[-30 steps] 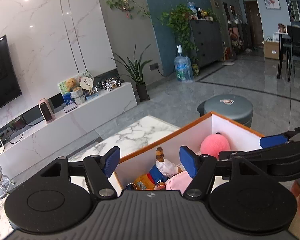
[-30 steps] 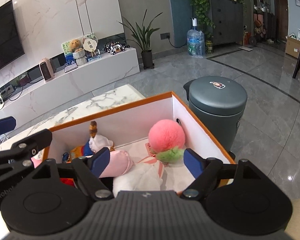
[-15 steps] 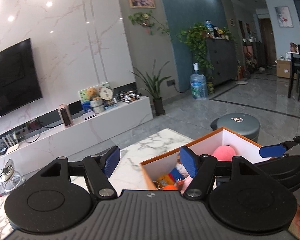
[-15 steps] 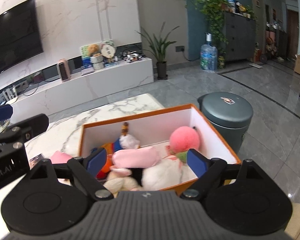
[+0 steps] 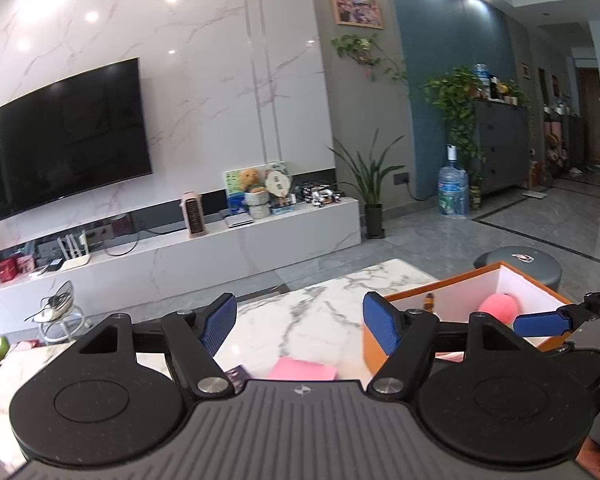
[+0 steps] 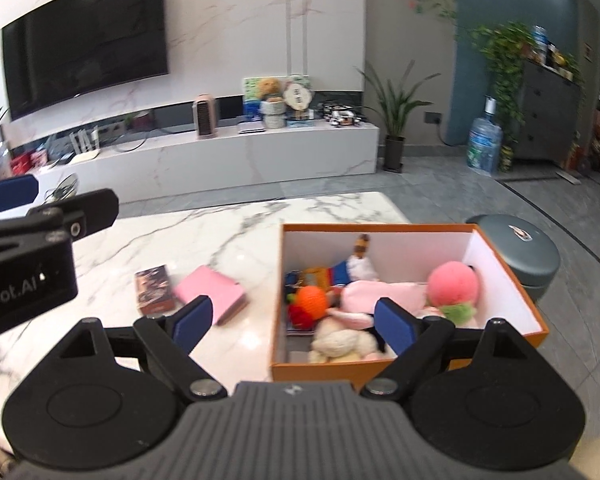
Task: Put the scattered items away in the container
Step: 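Withdraw both tools from the box toward the card box and pink notebook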
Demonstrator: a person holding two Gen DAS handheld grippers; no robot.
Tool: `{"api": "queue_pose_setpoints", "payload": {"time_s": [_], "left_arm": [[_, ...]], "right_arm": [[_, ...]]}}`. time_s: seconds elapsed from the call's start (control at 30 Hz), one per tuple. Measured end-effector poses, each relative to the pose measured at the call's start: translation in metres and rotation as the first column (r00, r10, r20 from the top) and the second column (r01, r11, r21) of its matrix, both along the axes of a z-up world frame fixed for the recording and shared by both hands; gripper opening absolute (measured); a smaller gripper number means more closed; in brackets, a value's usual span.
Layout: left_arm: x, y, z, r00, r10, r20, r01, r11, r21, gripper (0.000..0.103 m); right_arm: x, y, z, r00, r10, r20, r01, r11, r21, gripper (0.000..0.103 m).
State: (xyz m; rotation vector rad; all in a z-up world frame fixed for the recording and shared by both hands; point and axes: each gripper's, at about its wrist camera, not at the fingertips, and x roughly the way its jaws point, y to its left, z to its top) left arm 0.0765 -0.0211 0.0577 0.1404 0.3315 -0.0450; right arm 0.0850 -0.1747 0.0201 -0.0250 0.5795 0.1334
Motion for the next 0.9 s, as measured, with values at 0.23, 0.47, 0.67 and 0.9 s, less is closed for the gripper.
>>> {"api": "queue_pose_setpoints", "payload": {"time_s": [0.23,0.47,0.67,0.9], "left_arm": [[-0.009,0.037,-0.001,0.998,0.068,0.000,-0.068,0.996,-0.056,0.084],[-0.008,0.074,-0.010,0.992,0.122,-0.034,-0.125,0.986,-0.108,0.084],[-0.003,0.102,-0.019,0.986,0.148,-0.071,-0.158,0.975,-0.157,0.084],[0.007,0.128,-0.036,0.978,0.167,-0.126,-0.189,0.963,-0.191,0.084]], "right_arm": [[-0.010,0.040,-0.003,0.997,0.076,-0.007,-0.077,0.996,-0.050,0.090],[-0.011,0.079,-0.010,0.990,0.142,-0.025,-0.144,0.984,-0.105,0.090],[-0.005,0.104,-0.017,0.985,0.168,-0.044,-0.173,0.975,-0.141,0.090],[0.009,0.125,-0.030,0.982,0.170,-0.079,-0.181,0.969,-0.168,0.090]]}}
